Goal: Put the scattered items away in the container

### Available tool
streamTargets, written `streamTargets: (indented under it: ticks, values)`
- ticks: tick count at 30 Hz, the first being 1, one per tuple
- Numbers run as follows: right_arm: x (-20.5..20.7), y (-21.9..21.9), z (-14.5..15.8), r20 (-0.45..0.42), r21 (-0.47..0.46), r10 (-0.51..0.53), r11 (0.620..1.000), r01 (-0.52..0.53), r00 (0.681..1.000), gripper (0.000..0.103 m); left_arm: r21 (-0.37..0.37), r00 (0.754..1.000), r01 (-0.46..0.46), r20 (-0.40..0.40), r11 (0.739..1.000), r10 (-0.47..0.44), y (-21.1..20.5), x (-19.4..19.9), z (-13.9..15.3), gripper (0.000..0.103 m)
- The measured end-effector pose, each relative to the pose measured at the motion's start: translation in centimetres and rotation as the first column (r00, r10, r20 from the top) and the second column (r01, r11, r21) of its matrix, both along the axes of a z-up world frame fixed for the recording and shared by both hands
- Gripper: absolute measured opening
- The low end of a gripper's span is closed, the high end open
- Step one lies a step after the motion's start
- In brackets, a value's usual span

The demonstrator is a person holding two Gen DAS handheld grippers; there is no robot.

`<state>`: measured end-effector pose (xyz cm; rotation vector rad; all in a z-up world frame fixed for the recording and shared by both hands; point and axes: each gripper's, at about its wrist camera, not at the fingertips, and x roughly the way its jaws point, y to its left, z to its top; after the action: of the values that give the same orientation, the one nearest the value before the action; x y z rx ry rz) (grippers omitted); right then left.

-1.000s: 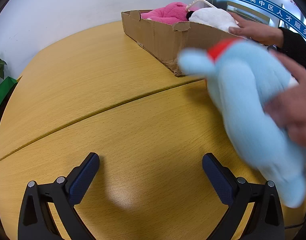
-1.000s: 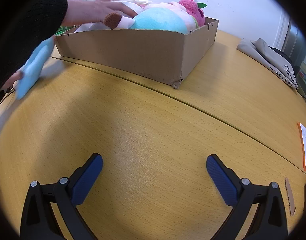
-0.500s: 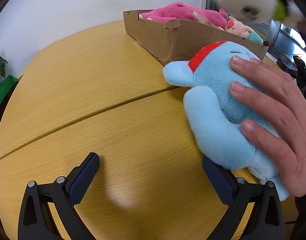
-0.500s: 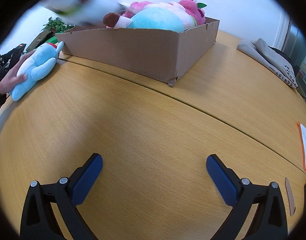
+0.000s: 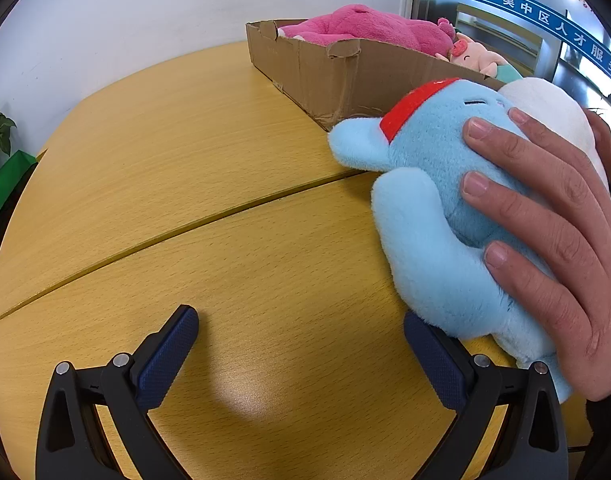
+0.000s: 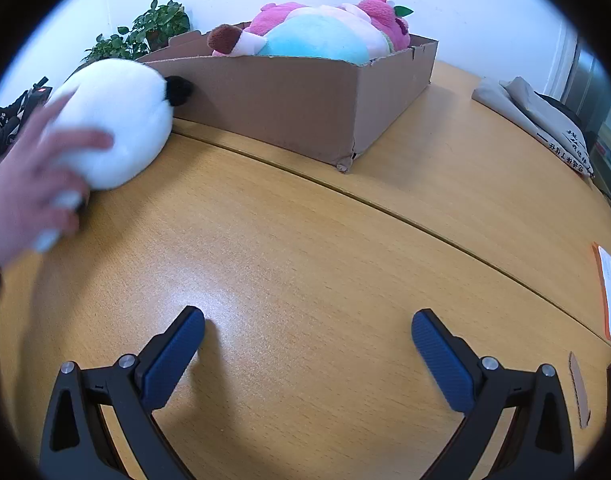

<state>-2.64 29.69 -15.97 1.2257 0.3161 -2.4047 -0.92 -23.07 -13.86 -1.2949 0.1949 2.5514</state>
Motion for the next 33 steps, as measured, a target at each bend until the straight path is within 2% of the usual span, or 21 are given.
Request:
streamTargets:
  ticks: [33]
  values:
    - [0.9,-0.4,-0.1,-0.001,0.002,0.017,1.0,-0.017,1.0,0.103,0.005,1.0,-0.001,0.006,1.0,0.001,0.3,2.0,0.5,0.103]
